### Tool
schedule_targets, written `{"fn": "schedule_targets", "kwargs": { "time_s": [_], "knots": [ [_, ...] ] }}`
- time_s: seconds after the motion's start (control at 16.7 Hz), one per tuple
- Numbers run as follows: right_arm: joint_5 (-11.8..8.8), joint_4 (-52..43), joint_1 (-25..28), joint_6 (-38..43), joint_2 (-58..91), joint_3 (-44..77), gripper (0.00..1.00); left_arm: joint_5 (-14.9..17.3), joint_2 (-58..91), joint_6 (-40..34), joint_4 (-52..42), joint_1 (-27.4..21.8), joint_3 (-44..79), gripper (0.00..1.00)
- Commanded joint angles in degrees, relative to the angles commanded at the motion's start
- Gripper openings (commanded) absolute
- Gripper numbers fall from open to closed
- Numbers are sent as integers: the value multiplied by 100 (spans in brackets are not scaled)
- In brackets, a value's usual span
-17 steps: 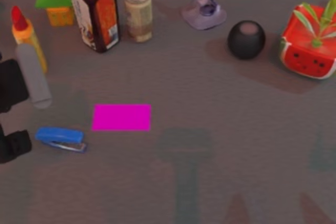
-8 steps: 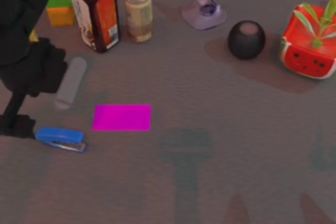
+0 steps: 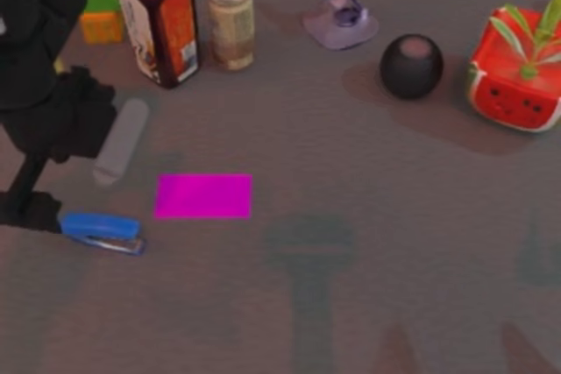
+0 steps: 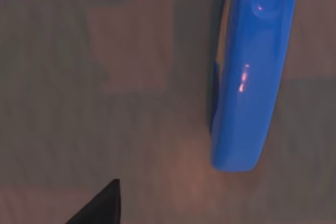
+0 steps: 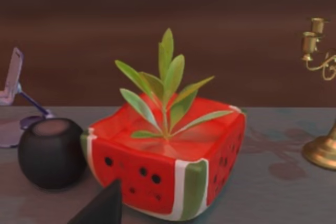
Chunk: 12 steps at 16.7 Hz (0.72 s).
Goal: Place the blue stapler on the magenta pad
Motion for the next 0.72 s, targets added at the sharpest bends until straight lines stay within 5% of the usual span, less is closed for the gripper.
{"fn": "schedule_targets", "kwargs": {
  "time_s": [0.48,0.72],
  "knots": [
    [0,0,0,0,0,0,100,5,739,4,1887,-25,-1106,100],
    [0,0,0,0,0,0,100,5,840,6,2095,-26,-1248,100]
  ]
}}
